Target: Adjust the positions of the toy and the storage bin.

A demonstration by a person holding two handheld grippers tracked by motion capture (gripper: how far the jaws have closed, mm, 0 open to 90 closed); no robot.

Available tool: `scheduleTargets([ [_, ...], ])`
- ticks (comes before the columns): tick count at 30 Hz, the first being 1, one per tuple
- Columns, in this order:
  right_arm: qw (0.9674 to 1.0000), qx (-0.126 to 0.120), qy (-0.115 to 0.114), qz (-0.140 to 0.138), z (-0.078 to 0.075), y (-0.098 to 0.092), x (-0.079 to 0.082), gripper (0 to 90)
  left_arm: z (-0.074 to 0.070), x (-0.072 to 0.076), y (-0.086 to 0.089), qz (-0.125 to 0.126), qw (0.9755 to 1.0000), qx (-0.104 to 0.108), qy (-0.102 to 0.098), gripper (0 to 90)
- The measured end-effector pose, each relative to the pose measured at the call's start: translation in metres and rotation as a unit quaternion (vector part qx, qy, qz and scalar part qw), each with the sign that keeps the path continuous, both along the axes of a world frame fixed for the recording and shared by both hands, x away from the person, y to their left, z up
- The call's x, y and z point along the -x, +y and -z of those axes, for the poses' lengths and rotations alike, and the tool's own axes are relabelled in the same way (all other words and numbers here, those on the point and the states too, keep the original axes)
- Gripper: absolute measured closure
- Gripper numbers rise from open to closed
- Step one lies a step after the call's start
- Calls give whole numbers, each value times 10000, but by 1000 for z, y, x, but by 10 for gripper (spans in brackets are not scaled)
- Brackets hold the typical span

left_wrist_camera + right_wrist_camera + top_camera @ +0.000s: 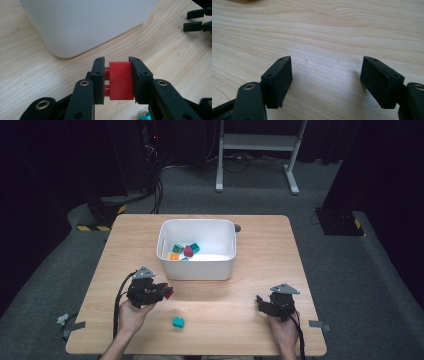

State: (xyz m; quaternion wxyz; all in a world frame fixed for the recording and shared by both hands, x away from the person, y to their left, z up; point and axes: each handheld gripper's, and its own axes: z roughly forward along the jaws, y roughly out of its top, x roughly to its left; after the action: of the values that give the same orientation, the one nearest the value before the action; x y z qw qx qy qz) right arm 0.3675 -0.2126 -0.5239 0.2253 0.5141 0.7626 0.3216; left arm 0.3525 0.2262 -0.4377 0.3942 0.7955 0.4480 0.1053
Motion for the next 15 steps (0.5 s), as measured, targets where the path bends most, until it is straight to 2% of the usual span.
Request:
scheduleTargets([
  [7, 10000, 1, -1, -1, 0, 0, 0, 256, -15, -6, 2, 35, 10000, 58, -62, 671],
  [15, 10000, -2, 0, 0, 0, 0, 0, 256, -32, -14, 4, 92, 9996, 267, -53, 671],
])
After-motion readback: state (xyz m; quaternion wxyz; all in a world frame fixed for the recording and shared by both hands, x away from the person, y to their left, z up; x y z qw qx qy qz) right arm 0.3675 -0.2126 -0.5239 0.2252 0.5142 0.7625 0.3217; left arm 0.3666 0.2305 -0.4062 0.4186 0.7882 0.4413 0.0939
